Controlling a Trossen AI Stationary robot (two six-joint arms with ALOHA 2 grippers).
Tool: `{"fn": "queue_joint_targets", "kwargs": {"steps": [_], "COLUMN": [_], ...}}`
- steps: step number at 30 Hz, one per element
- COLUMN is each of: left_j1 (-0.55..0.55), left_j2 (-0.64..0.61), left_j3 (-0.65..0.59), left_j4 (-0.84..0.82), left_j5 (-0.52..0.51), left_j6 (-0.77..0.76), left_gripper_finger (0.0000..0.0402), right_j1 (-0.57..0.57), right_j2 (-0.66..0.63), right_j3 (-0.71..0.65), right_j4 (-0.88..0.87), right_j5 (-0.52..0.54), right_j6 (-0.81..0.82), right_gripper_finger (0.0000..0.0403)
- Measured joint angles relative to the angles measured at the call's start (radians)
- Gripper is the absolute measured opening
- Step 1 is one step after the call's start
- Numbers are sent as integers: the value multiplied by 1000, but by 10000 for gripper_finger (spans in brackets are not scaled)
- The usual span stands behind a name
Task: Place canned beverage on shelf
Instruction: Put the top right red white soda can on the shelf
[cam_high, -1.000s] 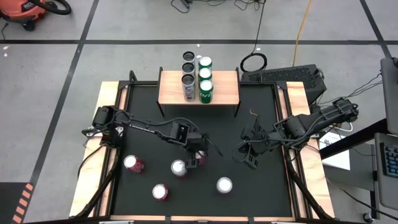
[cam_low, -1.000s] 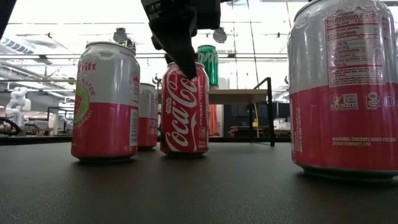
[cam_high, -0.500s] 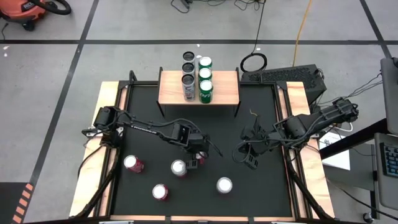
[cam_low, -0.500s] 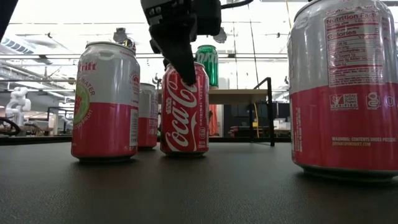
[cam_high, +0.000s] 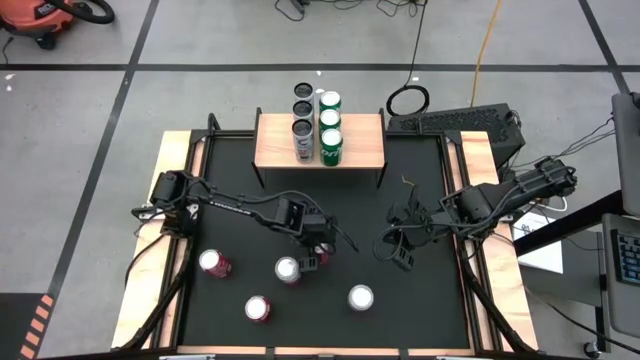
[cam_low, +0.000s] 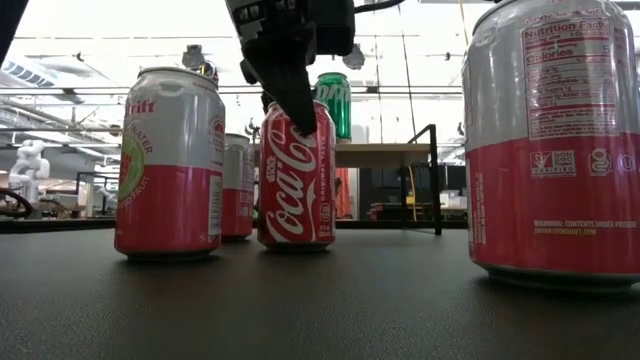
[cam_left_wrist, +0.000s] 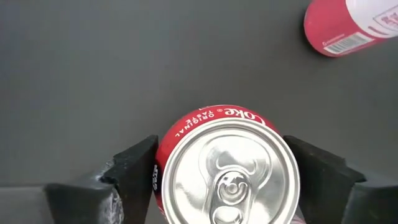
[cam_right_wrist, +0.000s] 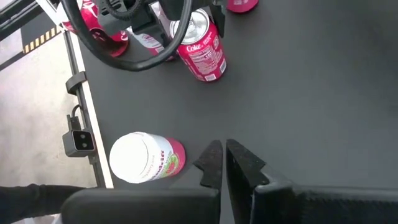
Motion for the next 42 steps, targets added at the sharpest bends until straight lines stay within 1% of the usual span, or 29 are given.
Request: {"fn": "queue_joint_targets", "kwargs": {"steps": [7, 10, 12, 16, 19, 22, 25, 29, 32, 35, 42], "left_j1": [0, 0, 0, 0, 6, 10, 13, 13, 13, 13, 12], "left_j2": [-17, -20, -26, -33, -35, -37, -39, -40, -41, -41, -41], "left_j3": [0, 22, 52, 126, 182, 248, 321, 440, 527, 599, 690], "left_j4": [-73, -111, -137, -165, -190, -227, -272, -330, -359, -390, -397], "left_j5": [17, 19, 20, 20, 19, 18, 18, 18, 18, 18, 16], "left_j6": [-4, -19, -27, -29, -52, -77, -80, -79, -79, -80, -81], "left_gripper_finger": [295, 294, 294, 293, 293, 293, 293, 293, 293, 293, 293], "right_j1": [0, 0, 0, 0, 0, 3, 15, 27, 29, 29, 24], "right_j2": [0, 0, 0, 0, 1, 11, 27, 51, 66, 72, 71], "right_j3": [0, 0, 0, 0, 0, 0, -11, -50, -69, -69, -69], "right_j4": [9, 32, 53, 100, 126, 153, 198, 306, 361, 388, 474], "right_j5": [0, 1, 14, 78, 100, 101, 101, 81, 53, 51, 49], "right_j6": [0, 0, 0, -5, -14, -11, -2, 10, 25, 32, 27], "right_gripper_finger": [0, 0, 0, 0, 0, 1, 13, 50, 89, 132, 240]}}
